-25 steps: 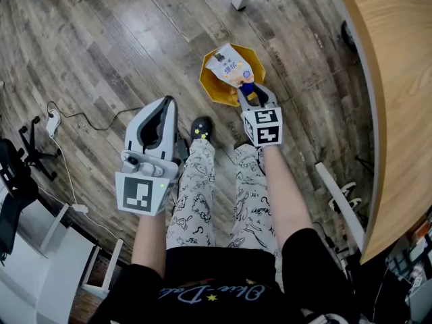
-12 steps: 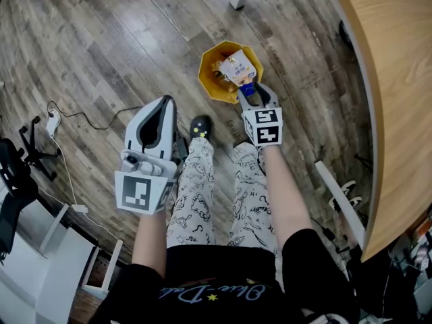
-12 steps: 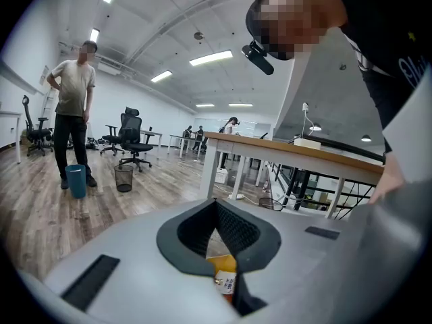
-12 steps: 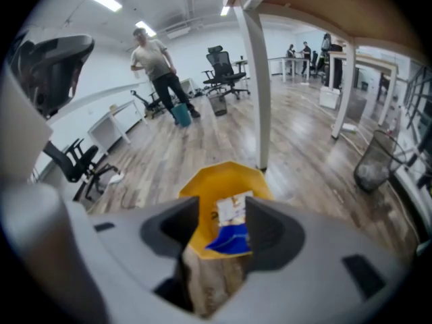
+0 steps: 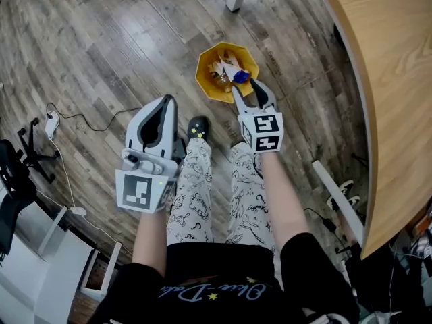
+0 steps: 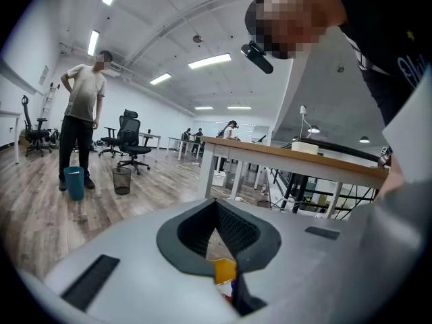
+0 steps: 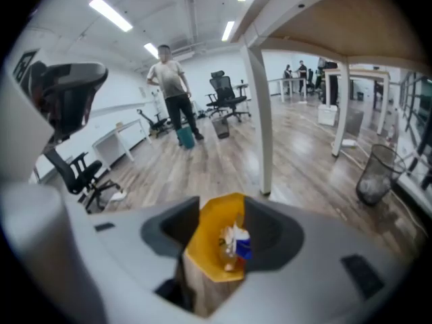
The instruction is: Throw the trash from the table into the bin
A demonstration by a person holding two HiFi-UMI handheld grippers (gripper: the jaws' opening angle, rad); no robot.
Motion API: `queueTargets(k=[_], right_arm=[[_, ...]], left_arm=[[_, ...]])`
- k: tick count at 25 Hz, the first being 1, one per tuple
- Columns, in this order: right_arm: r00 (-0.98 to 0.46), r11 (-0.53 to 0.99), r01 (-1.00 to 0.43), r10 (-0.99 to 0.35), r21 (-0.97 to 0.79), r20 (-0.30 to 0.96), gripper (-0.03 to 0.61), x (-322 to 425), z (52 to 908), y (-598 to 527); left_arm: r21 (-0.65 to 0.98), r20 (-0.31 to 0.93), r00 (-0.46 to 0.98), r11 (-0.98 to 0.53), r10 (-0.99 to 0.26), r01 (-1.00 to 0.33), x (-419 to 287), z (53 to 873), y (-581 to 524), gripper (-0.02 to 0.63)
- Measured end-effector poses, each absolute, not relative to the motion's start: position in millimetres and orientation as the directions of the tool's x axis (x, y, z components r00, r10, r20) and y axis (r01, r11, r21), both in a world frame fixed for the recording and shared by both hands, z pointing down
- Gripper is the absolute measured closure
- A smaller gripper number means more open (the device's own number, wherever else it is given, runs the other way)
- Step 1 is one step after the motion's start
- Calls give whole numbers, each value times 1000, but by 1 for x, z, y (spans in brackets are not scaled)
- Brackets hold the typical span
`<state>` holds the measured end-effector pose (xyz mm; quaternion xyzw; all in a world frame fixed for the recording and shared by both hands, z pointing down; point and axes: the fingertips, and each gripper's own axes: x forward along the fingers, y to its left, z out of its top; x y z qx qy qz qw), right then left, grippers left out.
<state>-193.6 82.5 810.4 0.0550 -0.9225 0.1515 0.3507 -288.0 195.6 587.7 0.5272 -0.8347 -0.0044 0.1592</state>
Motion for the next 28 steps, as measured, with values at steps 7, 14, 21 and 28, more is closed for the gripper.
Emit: queueTargets(k=[7,14,21,28], right_arm=[[-844,956,-141,21,-259,535,391,-213,749,90],[-879,967,-134,-16,-216,476,495,-222,695,82],[-902,969,-149,-51,-197,428,572,-222,648,80],[-916,972,-147,-65,-182,395,572,-212,587,87]], left_arm=[[171,216,-395,433,-893,-885,-285,562,195,603],[179,200,-401,436,-894,-882,-283,535,196,603],[197,204,-383,421,-901,-885,-272,509,192,603],[178,182,-373,404,-910,-897,-266,468,194,603]])
